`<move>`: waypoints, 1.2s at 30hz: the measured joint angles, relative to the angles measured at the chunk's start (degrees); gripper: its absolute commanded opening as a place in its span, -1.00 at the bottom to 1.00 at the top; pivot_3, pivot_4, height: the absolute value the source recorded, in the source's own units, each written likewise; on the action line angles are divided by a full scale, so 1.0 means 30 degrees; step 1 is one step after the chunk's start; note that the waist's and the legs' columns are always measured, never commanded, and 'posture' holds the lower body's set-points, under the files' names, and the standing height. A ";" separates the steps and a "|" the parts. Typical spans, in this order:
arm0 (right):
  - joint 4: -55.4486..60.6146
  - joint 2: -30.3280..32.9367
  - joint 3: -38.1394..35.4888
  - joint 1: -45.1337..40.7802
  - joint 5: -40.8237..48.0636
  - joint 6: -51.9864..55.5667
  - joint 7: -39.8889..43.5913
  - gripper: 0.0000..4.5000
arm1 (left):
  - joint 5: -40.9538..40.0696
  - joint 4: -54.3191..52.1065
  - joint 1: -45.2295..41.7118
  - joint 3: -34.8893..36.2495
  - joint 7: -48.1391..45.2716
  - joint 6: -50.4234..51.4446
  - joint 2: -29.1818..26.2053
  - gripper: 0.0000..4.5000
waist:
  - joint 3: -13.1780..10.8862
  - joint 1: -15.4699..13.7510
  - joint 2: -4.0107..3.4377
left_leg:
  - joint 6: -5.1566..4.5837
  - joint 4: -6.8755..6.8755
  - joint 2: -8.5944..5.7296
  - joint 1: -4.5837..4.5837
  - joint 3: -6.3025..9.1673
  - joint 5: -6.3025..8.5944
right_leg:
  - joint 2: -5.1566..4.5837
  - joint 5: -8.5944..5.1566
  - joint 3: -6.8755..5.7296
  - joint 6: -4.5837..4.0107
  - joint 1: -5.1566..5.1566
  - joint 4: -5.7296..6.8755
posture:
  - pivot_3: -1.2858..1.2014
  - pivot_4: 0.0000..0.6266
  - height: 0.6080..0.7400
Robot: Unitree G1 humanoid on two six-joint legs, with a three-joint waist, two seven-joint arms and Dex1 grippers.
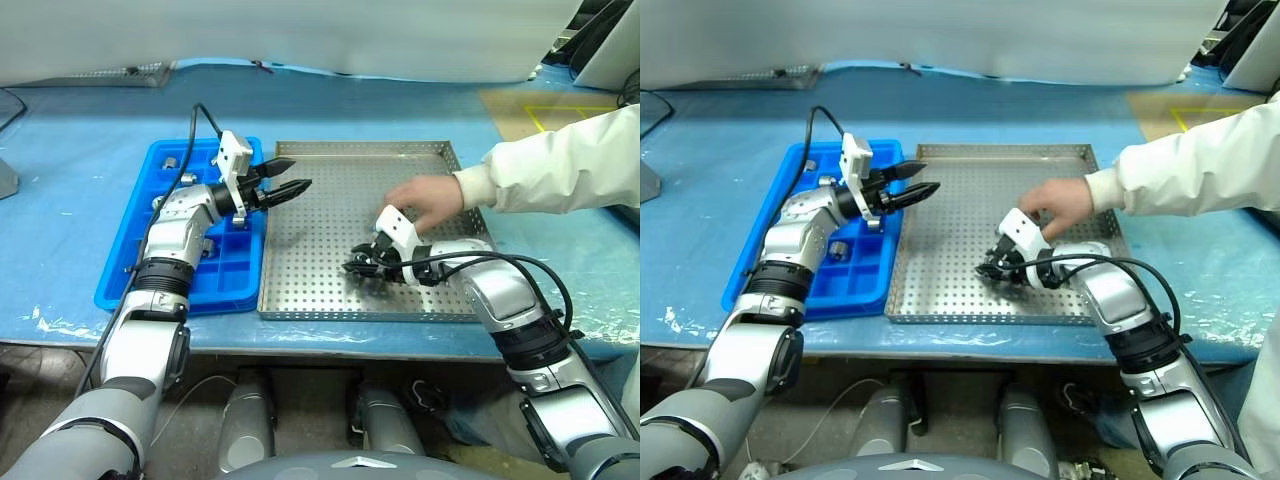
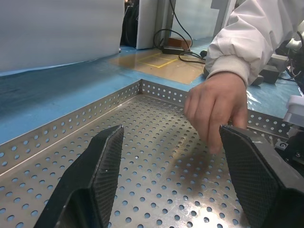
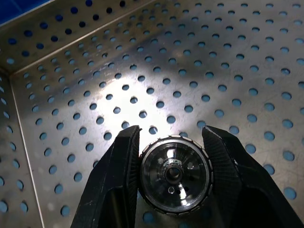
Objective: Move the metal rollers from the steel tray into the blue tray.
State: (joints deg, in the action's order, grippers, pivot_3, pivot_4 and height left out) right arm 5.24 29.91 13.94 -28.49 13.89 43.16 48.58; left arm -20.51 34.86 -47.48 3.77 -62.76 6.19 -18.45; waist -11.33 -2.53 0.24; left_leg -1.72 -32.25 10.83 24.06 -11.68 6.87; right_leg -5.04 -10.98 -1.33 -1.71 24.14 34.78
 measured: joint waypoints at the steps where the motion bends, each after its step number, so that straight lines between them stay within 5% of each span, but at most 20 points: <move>1: 0.0000 -0.0268 -0.0202 -0.0022 0.0071 -0.0036 -0.0084 -0.23 | 0.0000 0.0001 0.0000 0.0088 0.0053 -0.0031 0.0002 0.52 | 0.0000 -0.0005 0.0000 | 0.0000 0.0004 0.0000 0.0000 0.0000 0.0000 | 0.0000 0.0000 0.0000 0.0000 0.0001 -0.0001 | -0.11 -0.52 1.00; 25: -0.3556 -0.5042 -0.1515 -0.4359 0.1268 -0.1477 -0.2006 -0.23 | -0.0203 -0.0001 0.0008 0.2051 0.3929 -0.1522 -0.0359 0.52 | -0.0001 -0.0008 0.0000 | 0.0023 0.0035 0.0009 0.0040 -0.0005 -0.0010 | 0.0002 -0.0001 -0.0004 0.0000 0.0062 0.0014 | 0.02 -0.52 1.00; 36: -0.7695 -0.7667 0.0795 -0.7333 0.0795 -0.3707 0.1308 -0.23 | -0.0782 -0.6715 0.4786 0.5238 0.8556 0.1501 -0.3707 0.52 | -0.0003 -0.1072 0.0006 | 0.0093 0.0131 0.0037 0.0307 0.0036 -0.0054 | 0.0003 -0.0033 -0.0082 -0.0025 0.0350 0.0057 | 0.28 -0.52 1.00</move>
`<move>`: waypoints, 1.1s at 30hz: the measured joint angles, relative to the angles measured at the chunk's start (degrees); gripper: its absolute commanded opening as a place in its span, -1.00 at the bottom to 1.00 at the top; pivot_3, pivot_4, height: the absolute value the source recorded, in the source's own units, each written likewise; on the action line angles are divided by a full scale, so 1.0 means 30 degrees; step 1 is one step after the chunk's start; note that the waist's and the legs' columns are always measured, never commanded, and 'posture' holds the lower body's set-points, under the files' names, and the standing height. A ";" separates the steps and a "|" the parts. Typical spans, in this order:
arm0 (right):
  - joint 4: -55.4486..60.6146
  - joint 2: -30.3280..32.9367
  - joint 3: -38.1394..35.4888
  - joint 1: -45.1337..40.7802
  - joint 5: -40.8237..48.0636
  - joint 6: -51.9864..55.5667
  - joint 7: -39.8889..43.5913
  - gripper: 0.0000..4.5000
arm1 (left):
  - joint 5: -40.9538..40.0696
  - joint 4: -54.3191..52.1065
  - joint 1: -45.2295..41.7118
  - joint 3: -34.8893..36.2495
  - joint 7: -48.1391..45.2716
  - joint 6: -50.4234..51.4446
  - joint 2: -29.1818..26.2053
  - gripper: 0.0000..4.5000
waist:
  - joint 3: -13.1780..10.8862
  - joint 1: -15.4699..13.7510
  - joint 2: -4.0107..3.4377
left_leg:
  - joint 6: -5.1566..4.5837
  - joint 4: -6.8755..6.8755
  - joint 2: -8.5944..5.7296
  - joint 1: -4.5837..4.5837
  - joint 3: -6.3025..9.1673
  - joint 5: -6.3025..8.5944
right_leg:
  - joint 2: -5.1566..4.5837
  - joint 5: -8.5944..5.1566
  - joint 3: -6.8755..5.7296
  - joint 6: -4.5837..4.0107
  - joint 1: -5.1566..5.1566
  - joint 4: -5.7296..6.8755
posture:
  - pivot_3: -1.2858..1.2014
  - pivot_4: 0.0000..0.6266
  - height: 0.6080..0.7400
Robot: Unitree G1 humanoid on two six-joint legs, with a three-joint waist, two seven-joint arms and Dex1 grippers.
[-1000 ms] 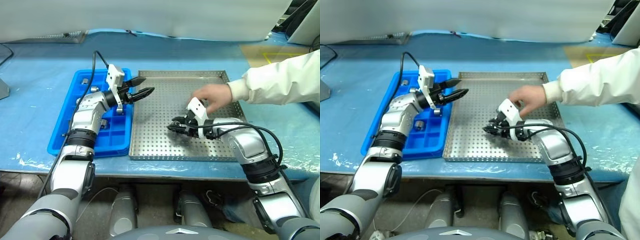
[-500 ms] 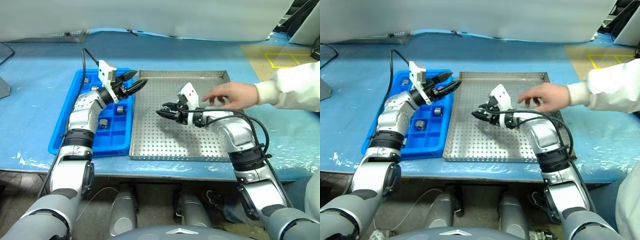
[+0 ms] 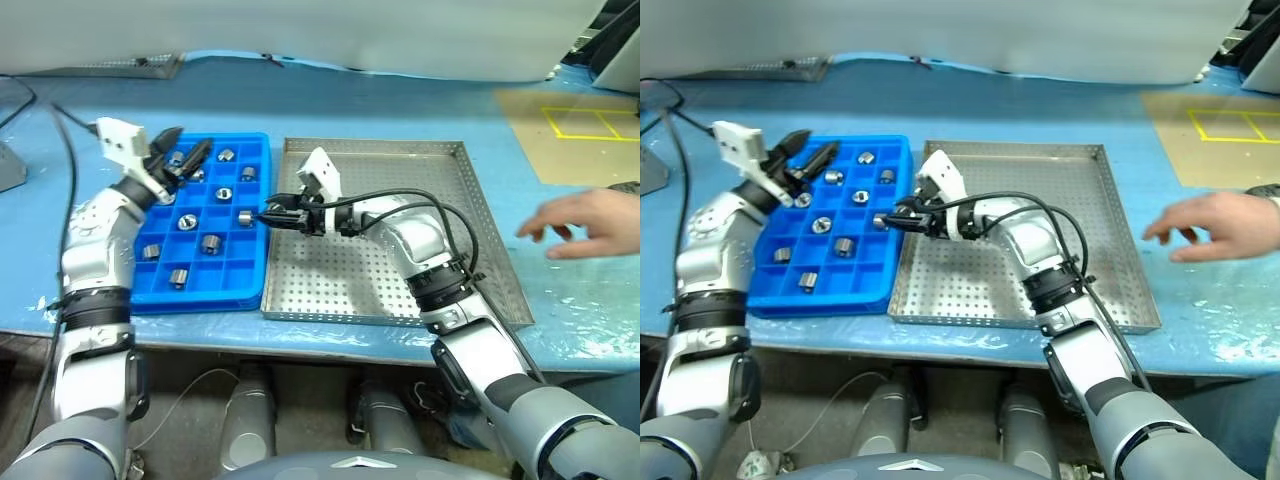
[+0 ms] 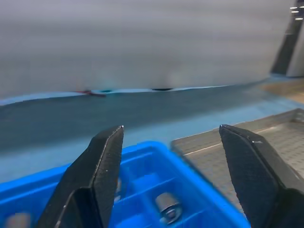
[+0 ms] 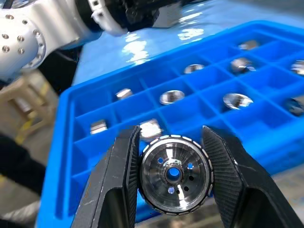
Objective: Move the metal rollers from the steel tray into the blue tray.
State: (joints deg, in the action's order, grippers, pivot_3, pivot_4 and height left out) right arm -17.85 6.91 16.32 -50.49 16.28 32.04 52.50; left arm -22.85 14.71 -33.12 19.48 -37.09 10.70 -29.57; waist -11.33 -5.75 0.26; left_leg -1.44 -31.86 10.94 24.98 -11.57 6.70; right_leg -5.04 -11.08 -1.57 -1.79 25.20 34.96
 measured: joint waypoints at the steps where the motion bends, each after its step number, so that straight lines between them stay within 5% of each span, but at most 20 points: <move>1: -0.0201 -0.0105 0.0146 -0.0129 -0.0090 -0.0177 0.0295 -0.23 | -0.0054 -0.0439 0.0310 0.0222 0.0257 0.0276 -0.0080 0.52 | 0.0000 -0.0121 0.0000 | 0.0004 0.0000 0.0000 0.0015 0.0002 -0.0002 | -0.0001 0.0000 -0.0007 0.0000 0.0010 0.0001 | 0.29 -0.52 1.00; 12: -0.0796 -0.0728 0.2755 -0.0090 -0.0872 -0.0754 0.3722 -0.23 | -0.1306 -0.5887 0.4360 0.0838 0.2651 0.2951 0.0293 0.52 | 0.0000 -0.2064 0.0003 | 0.0056 -0.0007 -0.0011 0.0012 0.0099 -0.0021 | -0.0018 -0.0088 -0.0027 0.0147 -0.0010 0.0086 | 0.32 -0.52 1.00; 33: -0.1571 -0.0595 0.2980 0.0965 -0.2796 -0.2122 0.2471 -0.23 | -0.1215 -0.5943 0.4414 -0.0398 0.2466 0.2810 0.0836 0.52 | 0.0020 -0.1978 0.0037 | 0.0185 0.0118 -0.0043 -0.0066 0.0179 -0.0103 | 0.0004 -0.0075 -0.0016 0.0058 0.0041 0.0156 | 0.37 -0.52 1.00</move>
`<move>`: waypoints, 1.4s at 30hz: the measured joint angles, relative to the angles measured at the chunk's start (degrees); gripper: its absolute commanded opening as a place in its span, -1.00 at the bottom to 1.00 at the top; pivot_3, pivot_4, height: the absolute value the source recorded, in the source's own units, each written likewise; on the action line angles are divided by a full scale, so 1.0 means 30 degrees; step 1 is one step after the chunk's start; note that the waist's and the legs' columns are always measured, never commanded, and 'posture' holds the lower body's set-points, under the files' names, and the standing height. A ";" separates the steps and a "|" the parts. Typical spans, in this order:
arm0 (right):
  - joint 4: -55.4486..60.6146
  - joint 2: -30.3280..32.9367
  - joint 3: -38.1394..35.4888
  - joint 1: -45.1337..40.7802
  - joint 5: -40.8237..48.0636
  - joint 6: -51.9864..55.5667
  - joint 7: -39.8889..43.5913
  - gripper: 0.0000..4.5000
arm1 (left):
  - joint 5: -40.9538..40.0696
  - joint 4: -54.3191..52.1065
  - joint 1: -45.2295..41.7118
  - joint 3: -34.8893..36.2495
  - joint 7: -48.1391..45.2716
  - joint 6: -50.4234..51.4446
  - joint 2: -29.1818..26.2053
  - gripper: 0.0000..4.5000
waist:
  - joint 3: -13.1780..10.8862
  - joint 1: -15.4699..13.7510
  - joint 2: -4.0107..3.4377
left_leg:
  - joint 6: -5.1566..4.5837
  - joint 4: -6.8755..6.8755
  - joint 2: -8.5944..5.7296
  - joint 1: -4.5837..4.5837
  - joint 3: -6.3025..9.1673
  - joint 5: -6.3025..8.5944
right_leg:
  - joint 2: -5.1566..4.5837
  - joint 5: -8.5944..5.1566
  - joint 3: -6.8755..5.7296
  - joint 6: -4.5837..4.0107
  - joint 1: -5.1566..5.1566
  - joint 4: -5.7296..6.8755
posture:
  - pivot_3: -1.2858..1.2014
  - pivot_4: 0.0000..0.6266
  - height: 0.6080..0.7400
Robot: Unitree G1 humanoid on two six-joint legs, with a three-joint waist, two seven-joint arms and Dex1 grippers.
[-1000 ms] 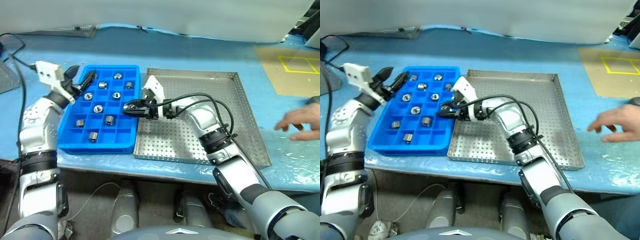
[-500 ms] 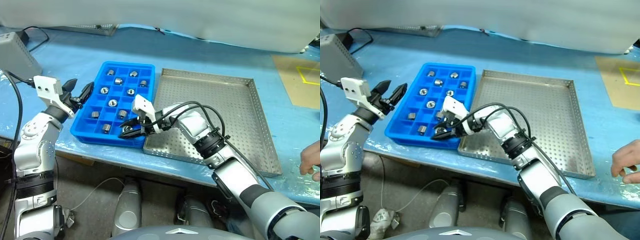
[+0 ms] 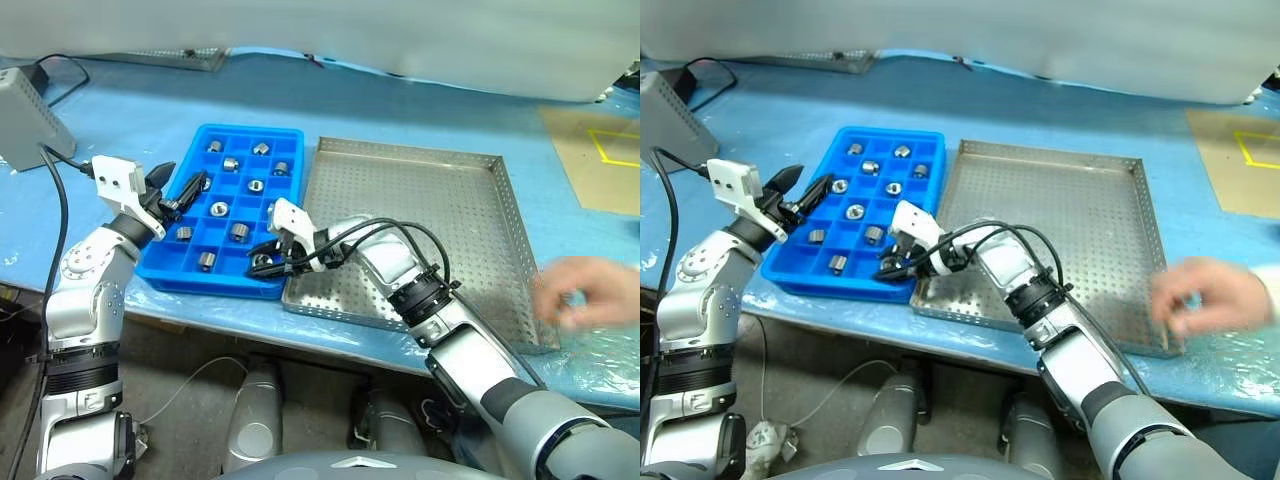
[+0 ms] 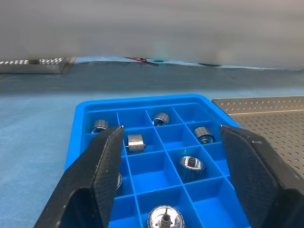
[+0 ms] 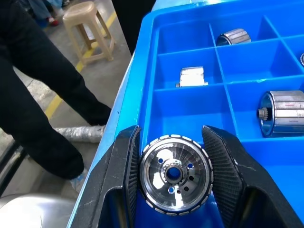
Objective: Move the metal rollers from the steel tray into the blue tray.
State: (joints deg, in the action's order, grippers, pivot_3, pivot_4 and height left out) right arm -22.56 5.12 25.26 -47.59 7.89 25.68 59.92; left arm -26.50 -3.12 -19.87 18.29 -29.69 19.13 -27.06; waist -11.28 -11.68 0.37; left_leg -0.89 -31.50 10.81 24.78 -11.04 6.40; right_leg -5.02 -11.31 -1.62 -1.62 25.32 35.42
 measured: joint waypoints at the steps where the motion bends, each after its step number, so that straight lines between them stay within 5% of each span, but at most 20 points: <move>1: -0.0463 -0.0108 -0.0092 -0.0174 -0.0044 -0.0162 -0.0137 -0.23 | -0.0001 -0.0043 0.0031 0.0009 0.0044 -0.0003 0.0000 0.52 | 0.0000 -0.0021 0.0000 | 0.0000 0.0006 0.0001 0.0000 0.0001 0.0000 | 0.0000 -0.0004 -0.0004 -0.0001 0.0000 0.0001 | 0.37 -0.52 1.00; 7: -0.2258 -0.0261 -0.0048 -0.0832 -0.0607 -0.1682 0.0297 -0.23 | -0.0007 -0.1210 0.1474 0.0363 0.0817 -0.0444 0.0309 0.52 | 0.0002 -0.0145 0.0004 | -0.0002 0.0022 -0.0007 -0.0041 0.0005 0.0003 | -0.0009 -0.0041 -0.0001 0.0059 -0.0037 0.0000 | 0.45 -0.52 1.00; 14: -0.3847 -0.0197 -0.0286 -0.1523 -0.1571 -0.3187 0.0659 0.75 | -0.0064 -0.2177 0.2428 0.0544 0.1534 -0.0805 0.0855 0.52 | 0.0006 -0.0845 0.0008 | 0.0002 0.0139 -0.0023 -0.0239 0.0014 0.0005 | -0.0006 -0.0050 0.0015 0.0050 -0.0115 0.0002 | 0.45 -0.52 1.00; 24: -0.3588 0.0550 -0.1872 -0.1517 -0.1427 -0.2498 0.0685 0.75 | 0.0416 0.0939 -0.0702 -0.1606 0.0505 -0.2287 0.2420 0.52 | 0.0003 -0.0963 0.0003 | 0.0030 0.0128 -0.0030 -0.0231 -0.0005 -0.0015 | 0.0014 -0.0048 0.0045 0.0041 -0.0119 0.0005 | 0.20 -0.52 1.00; 33: 0.2332 0.2232 -0.5277 0.2173 -0.0439 0.0681 -0.4107 0.75 | 0.1096 0.8597 -0.6224 -0.3120 -0.2866 -0.4557 0.3489 0.52 | 0.0006 -0.0408 0.0016 | 0.0057 0.0050 -0.0061 -0.0154 -0.0099 -0.0038 | -0.0032 -0.0013 0.0066 0.0105 -0.0249 -0.0056 | -0.05 -0.52 1.00; 42: 0.7466 0.4812 -0.8689 0.5838 -0.0332 0.3442 -0.8553 0.75 | 0.1181 1.3978 -0.9203 -0.3459 -0.5998 -0.5912 0.4794 0.52 | 0.0022 0.1826 0.0052 | 0.0042 0.0035 -0.0182 -0.0185 -0.0113 -0.0043 | -0.0090 0.0056 0.0116 0.0212 -0.0375 -0.0227 | -0.18 -0.52 1.00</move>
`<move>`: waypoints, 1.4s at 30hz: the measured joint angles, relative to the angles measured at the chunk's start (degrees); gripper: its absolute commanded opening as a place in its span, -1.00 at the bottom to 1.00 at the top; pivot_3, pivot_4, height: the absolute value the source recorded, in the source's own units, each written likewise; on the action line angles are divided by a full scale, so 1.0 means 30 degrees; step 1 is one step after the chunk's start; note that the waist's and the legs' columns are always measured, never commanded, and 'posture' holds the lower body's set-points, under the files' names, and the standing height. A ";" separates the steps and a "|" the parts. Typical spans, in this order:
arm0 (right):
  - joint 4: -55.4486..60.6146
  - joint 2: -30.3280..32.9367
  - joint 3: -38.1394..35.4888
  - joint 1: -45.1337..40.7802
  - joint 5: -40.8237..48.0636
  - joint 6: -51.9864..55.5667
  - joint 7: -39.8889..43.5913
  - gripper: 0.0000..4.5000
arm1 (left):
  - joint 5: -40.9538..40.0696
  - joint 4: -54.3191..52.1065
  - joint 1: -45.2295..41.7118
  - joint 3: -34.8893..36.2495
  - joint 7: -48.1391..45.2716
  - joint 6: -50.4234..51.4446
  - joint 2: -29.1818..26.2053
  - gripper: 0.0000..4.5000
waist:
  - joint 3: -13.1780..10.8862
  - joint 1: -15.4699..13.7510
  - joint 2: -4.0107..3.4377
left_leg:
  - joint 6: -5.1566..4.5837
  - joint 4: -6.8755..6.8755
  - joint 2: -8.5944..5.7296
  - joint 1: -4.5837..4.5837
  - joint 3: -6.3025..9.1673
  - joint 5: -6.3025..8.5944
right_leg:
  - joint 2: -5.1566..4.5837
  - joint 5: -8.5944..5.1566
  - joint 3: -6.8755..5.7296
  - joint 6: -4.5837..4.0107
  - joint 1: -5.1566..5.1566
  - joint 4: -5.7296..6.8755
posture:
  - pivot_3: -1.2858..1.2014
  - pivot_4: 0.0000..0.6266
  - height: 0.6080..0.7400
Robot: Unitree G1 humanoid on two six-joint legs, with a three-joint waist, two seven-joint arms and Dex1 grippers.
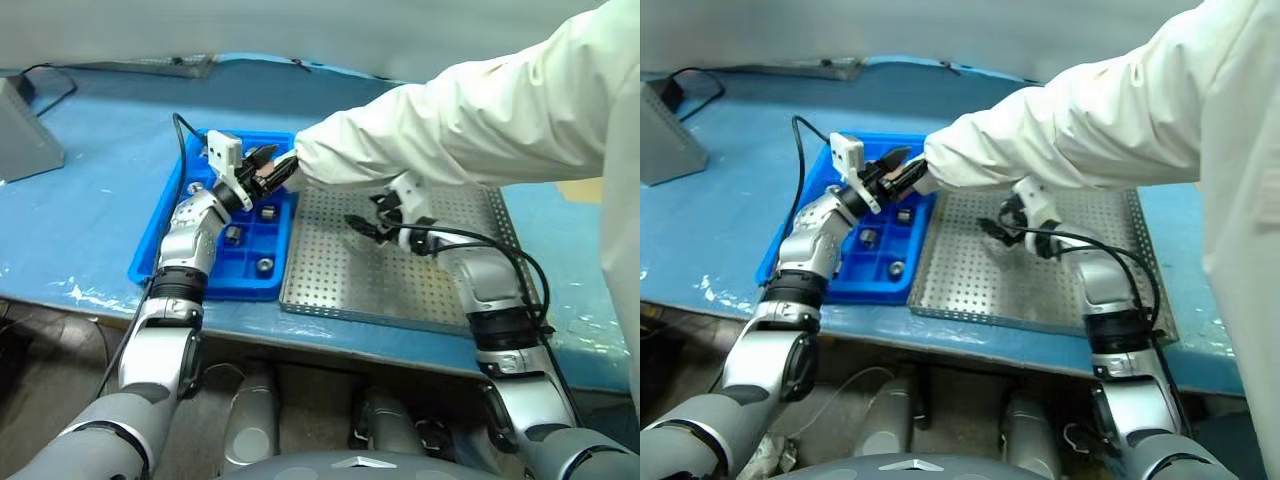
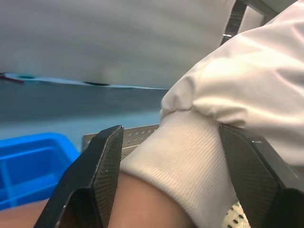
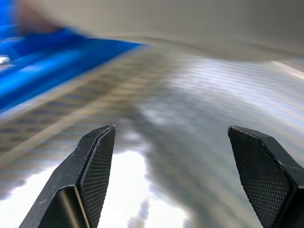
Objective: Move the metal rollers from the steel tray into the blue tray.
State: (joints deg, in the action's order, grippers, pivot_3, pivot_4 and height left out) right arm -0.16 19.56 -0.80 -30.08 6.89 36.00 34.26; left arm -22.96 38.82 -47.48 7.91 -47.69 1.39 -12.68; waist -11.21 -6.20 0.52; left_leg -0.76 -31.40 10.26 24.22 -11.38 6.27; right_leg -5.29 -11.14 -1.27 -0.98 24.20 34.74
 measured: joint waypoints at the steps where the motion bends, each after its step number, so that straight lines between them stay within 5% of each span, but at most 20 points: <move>1: 0.0247 0.0049 -0.0130 0.0080 0.0000 0.0148 -0.0339 0.75 | -0.0003 0.0487 -0.0145 0.0173 -0.0078 -0.0183 0.0112 0.52 | 0.0000 0.0229 0.0000 | -0.0003 0.0006 0.0017 0.0002 -0.0001 -0.0002 | 0.0018 0.0011 -0.0009 -0.0020 0.0002 0.0000 | -0.18 -0.52 1.00; 13: -0.1577 0.0425 -0.2327 -0.0850 0.0063 -0.1343 -0.3045 0.75 | -0.0210 0.1425 -0.1376 0.0484 -0.1393 -0.0647 0.1262 0.52 | 0.0000 0.1284 0.0000 | -0.0237 -0.0056 0.0070 0.0034 -0.0043 0.0045 | 0.0067 0.0045 -0.0001 -0.0166 0.0030 -0.0025 | -0.15 -0.52 1.00; 25: -0.7668 0.1027 -0.1521 -0.3569 -0.0612 -0.4775 -0.3623 0.75 | 0.2357 0.2554 -0.1547 -0.3178 -0.5503 -0.0467 0.1293 0.52 | -0.0004 0.1339 -0.0012 | -0.0412 -0.0287 0.0073 0.0104 -0.0120 0.0147 | 0.0007 0.0048 0.0017 -0.0171 0.0003 -0.0001 | -0.22 -0.52 1.00; 36: -0.1157 0.0439 -0.3333 0.2522 0.0730 -0.3626 -0.5338 0.75 | 0.2096 0.0500 -0.0227 -0.2902 -0.5122 0.0800 0.1511 0.52 | 0.0001 0.1393 -0.0024 | -0.0448 -0.0274 0.0144 0.0084 -0.0152 0.0170 | 0.0063 0.0024 0.0023 -0.0183 0.0007 -0.0027 | -0.23 -0.52 1.00; 42: 0.0646 0.0443 -0.3654 0.3089 0.1660 -0.2255 -0.5139 0.75 | 0.2025 -0.2233 0.1850 -0.3576 -0.5132 0.3010 0.1479 0.52 | -0.0001 0.1790 -0.0024 | -0.0432 -0.0264 0.0168 0.0028 -0.0152 0.0166 | 0.0068 -0.0011 0.0005 -0.0122 0.0003 -0.0008 | -0.21 -0.52 1.00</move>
State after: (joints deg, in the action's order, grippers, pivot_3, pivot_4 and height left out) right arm 1.78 20.89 -11.77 -20.81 11.87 29.24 18.84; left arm -16.88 32.12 -41.94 -2.82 -63.08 10.42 -8.24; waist -11.21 -0.83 0.45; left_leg -2.05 -32.19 10.77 24.30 -11.83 6.77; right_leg -5.09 -11.17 -1.26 -1.35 24.20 34.72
